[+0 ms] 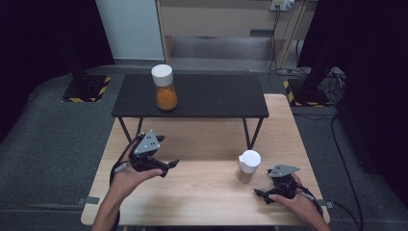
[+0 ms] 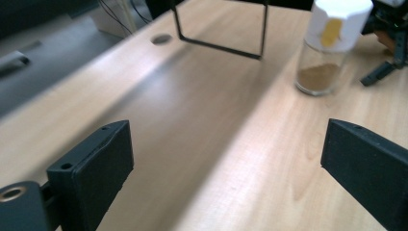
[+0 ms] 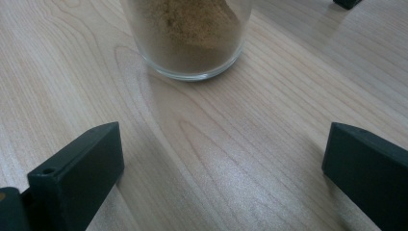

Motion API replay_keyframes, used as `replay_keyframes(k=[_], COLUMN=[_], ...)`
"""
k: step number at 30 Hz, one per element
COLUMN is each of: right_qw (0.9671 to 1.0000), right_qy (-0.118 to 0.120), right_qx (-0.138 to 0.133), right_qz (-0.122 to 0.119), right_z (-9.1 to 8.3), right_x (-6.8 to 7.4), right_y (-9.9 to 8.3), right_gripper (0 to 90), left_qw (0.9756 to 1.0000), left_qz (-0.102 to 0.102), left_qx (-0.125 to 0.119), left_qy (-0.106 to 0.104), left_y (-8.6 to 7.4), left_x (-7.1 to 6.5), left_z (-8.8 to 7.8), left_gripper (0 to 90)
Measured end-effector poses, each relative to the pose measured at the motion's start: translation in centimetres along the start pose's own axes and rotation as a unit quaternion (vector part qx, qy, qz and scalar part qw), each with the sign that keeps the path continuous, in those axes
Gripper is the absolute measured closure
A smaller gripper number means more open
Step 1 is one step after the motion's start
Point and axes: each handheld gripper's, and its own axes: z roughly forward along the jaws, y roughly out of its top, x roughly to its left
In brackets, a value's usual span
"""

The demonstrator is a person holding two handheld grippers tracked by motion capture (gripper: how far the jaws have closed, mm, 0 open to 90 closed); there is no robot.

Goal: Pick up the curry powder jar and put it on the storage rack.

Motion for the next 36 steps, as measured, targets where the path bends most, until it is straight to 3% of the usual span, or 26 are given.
replay_keyframes(k=[9,14,18,25,27,30,32,36], right_qw=[1.0,1.0,1.0,1.0,1.0,1.0,1.0,1.0], right_qy=[-0.001,-0.001,-0.001,-0.001,-0.001,-0.001,-0.001,-0.001], right_qx=[0.0,0.0,0.0,0.0,0.0,0.001,0.001,0.001], right_qz=[0.001,0.001,0.002,0.002,0.001,0.002,0.002,0.002], right_z=[0.0,0.0,0.0,0.0,0.0,0.0,0.0,0.0], right_x=[0.0,0.0,0.1,0.1,0.0,0.1,0.1,0.1], right_y=[0.0,0.0,0.0,0.0,0.0,0.0,0.0,0.0], right_gripper=[1.5,1.5,1.5,1.5,1.5,1.5,1.5,1.5], left_qw=[0.998,0.9941,0.9914,0.9896,0.99,0.9905,0.9915,0.9911], left_qz=[-0.033,-0.038,-0.049,-0.072,-0.065,-0.073,-0.06,-0.059], left_qx=[0.054,0.102,0.121,0.124,0.124,0.116,0.116,0.12], left_qy=[-0.004,-0.001,-0.007,-0.013,-0.008,-0.006,0.0,-0.002], left_y=[-2.9,-3.7,-4.3,-5.0,-5.1,-5.4,-5.6,-5.4], left_x=[-1.3,-1.7,-1.7,-1.7,-2.0,-1.9,-2.2,-2.2], left_z=[3.5,5.7,7.0,8.2,8.4,8.4,8.5,8.6], left_gripper=[3.2,4.0,4.3,4.5,3.4,3.4,2.9,0.0])
